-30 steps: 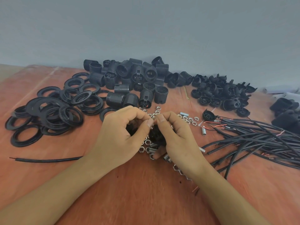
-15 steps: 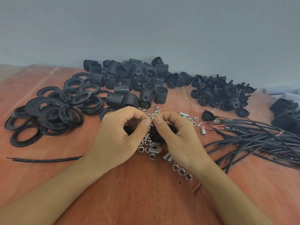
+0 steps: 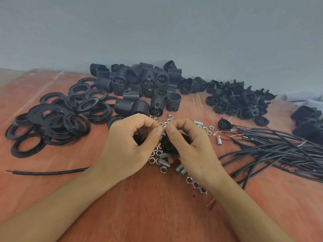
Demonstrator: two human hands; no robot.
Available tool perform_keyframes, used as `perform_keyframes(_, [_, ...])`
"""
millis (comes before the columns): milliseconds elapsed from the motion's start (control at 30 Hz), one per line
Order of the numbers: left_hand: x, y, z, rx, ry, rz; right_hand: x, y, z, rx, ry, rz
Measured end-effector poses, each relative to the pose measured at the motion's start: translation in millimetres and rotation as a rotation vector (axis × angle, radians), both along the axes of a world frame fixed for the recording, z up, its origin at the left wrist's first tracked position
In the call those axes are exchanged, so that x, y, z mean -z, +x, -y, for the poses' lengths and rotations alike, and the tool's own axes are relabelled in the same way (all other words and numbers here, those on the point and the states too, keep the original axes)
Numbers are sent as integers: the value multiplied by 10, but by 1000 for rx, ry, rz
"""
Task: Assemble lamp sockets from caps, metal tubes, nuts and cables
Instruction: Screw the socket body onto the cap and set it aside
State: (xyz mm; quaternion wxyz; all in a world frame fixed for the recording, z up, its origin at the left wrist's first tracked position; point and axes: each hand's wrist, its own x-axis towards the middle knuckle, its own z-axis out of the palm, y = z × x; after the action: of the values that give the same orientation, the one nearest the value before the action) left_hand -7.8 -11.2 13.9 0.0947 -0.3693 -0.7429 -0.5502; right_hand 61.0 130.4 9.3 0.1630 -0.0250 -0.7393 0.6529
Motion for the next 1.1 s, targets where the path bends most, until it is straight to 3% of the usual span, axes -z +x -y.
perform_keyframes(733, [4, 2, -10, 3, -27, -28, 3, -8, 79, 157, 85, -16])
perform_keyframes(1100, [0, 2, -1, -1, 8, 25, 4, -22, -15, 17, 0, -68])
